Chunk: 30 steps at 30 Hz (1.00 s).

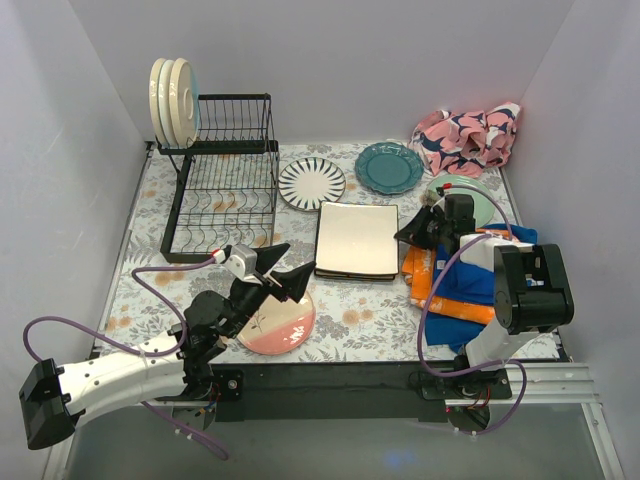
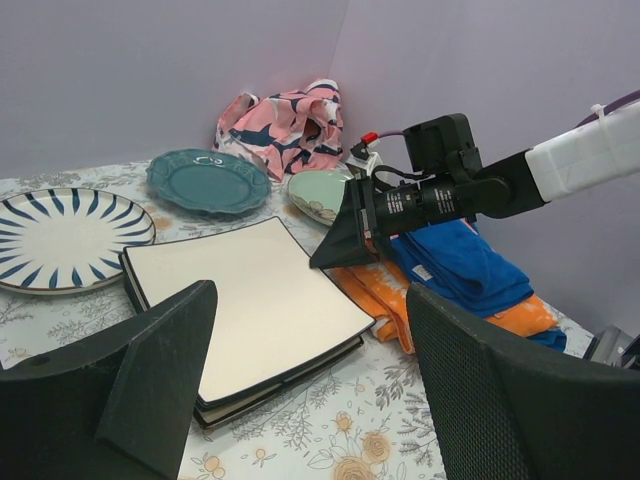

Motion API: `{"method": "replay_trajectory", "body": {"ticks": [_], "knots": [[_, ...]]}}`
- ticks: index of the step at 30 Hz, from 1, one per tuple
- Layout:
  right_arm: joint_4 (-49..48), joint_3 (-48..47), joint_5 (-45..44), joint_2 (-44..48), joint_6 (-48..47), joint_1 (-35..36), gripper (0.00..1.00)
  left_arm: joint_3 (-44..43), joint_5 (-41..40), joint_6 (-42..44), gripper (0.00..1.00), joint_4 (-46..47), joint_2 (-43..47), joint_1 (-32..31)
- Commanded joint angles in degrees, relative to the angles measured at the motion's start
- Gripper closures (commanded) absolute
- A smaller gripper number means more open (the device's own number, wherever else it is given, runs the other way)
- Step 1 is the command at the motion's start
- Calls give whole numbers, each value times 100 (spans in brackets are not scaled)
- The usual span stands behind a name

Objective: Unload the plates from the dish rack
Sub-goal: Place the plate at the center of the board, then unload the plate from the dish rack.

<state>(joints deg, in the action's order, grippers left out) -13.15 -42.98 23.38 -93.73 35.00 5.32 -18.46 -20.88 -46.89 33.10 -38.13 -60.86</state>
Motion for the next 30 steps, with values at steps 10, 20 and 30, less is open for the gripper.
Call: {"method": "replay_trajectory", "body": {"ticks": [10, 20, 30], "knots": [[1489, -782, -817, 759, -626, 30, 66, -623, -170, -697, 25, -232, -388, -14], [1886, -343, -1967, 2429, -1048, 1567, 2, -3820, 1093, -549, 37, -3283, -2584, 205], [1464, 79, -1424, 2948, -1206, 2280, 2, -7153, 2775, -681, 40, -5216, -3974, 2894]]}}
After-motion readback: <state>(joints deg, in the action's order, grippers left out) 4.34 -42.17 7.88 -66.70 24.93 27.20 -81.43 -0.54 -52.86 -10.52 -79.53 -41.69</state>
